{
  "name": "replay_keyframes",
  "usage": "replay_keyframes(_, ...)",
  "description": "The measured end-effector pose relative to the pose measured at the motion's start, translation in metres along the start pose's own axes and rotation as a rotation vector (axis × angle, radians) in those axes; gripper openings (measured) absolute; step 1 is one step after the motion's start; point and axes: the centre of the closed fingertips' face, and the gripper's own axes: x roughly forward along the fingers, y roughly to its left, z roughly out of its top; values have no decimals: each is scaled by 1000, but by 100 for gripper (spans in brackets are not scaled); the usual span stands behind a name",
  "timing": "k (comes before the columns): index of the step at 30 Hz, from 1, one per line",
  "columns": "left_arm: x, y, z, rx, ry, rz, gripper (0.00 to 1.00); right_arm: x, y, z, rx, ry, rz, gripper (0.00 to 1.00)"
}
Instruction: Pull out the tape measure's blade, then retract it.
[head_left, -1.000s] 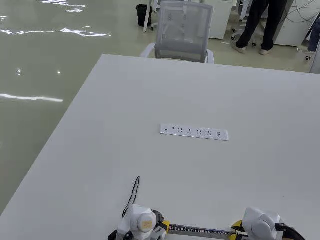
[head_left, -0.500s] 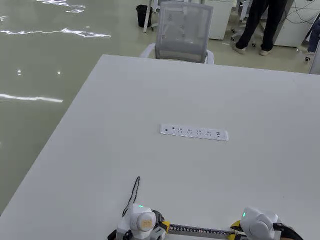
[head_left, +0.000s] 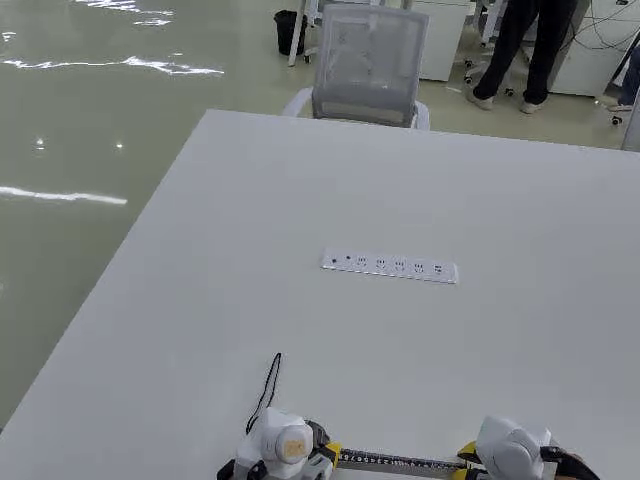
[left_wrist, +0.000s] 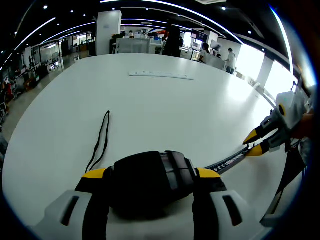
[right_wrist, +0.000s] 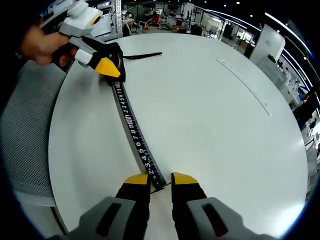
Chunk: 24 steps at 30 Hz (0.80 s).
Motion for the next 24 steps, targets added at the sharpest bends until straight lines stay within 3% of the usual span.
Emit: replay_keyframes(24,0,0,1,-2,3,-1,65,7,5,11,8,-16,-2,16)
